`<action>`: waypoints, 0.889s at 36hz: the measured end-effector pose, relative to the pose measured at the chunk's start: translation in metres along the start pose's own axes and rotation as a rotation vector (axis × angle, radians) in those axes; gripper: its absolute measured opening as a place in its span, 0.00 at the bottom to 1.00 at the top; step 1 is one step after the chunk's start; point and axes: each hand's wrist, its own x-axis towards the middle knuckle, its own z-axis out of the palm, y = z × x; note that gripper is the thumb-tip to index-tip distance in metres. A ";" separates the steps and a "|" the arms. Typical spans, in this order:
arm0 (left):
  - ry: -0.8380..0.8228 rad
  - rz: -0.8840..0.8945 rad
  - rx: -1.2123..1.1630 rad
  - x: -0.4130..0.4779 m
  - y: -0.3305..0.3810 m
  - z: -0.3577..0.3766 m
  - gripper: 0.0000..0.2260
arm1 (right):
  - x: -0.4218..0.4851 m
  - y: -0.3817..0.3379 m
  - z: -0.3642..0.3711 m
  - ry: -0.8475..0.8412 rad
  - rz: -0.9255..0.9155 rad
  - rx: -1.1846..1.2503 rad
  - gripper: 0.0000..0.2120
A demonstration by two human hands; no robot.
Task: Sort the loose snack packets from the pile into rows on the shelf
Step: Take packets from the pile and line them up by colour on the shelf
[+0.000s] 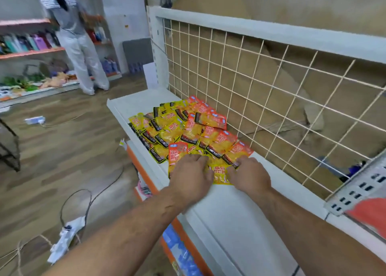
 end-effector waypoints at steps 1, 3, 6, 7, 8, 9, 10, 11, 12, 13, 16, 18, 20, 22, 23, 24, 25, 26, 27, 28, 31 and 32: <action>-0.004 0.026 -0.009 0.009 0.000 0.003 0.19 | 0.006 0.001 0.001 0.017 0.031 0.018 0.17; -0.020 0.079 -0.004 0.026 0.000 0.011 0.19 | 0.018 0.000 0.004 0.025 0.099 0.050 0.23; -0.019 0.127 0.009 0.052 -0.003 0.021 0.16 | 0.031 -0.006 0.005 0.051 0.209 0.133 0.36; -0.021 0.141 0.007 0.063 -0.004 0.023 0.15 | 0.034 -0.008 0.005 0.062 0.244 0.151 0.37; -0.029 0.161 0.014 0.073 -0.005 0.024 0.14 | 0.037 -0.011 0.005 0.071 0.275 0.156 0.38; -0.044 0.188 0.038 0.083 -0.005 0.025 0.15 | 0.041 -0.014 0.006 0.074 0.303 0.148 0.38; -0.064 0.215 0.072 0.092 -0.004 0.024 0.17 | 0.043 -0.017 0.005 0.073 0.332 0.131 0.38; -0.086 0.234 0.104 0.100 -0.004 0.024 0.18 | 0.046 -0.020 0.005 0.080 0.357 0.112 0.37; -0.110 0.243 0.128 0.108 -0.005 0.024 0.19 | 0.048 -0.022 0.005 0.088 0.378 0.099 0.37; -0.130 0.248 0.155 0.115 -0.005 0.023 0.20 | 0.050 -0.024 0.005 0.096 0.390 0.088 0.36; -0.166 0.263 0.249 0.131 -0.001 0.024 0.26 | 0.057 -0.026 0.005 0.061 0.395 0.076 0.40; -0.203 0.250 0.260 0.138 0.003 0.025 0.29 | 0.062 -0.023 0.004 0.029 0.420 0.103 0.41; -0.234 0.248 0.252 0.145 0.005 0.025 0.31 | 0.064 -0.023 0.001 0.009 0.443 0.132 0.37; -0.253 0.304 0.276 0.152 0.006 0.023 0.30 | 0.064 -0.026 -0.003 0.005 0.467 0.159 0.31; -0.261 0.327 0.275 0.156 0.006 0.022 0.27 | 0.064 -0.026 -0.003 0.014 0.480 0.177 0.27; -0.276 0.337 0.248 0.160 0.005 0.022 0.24 | 0.064 -0.026 -0.004 0.030 0.500 0.196 0.24; -0.295 0.323 0.216 0.163 0.004 0.021 0.22 | 0.063 -0.026 -0.005 0.041 0.510 0.211 0.22; -0.310 0.309 0.184 0.165 0.003 0.021 0.21 | 0.062 -0.026 -0.006 0.047 0.523 0.215 0.21; -0.315 0.308 0.160 0.166 0.003 0.021 0.21 | 0.061 -0.027 -0.005 0.060 0.544 0.221 0.21; -0.313 0.317 0.142 0.167 0.001 0.022 0.21 | 0.060 -0.029 -0.005 0.071 0.572 0.232 0.20; -0.284 0.342 0.094 0.167 -0.001 0.026 0.21 | 0.055 -0.029 -0.003 0.104 0.638 0.255 0.14; -0.266 0.352 0.075 0.168 -0.001 0.027 0.21 | 0.053 -0.027 -0.003 0.118 0.657 0.259 0.12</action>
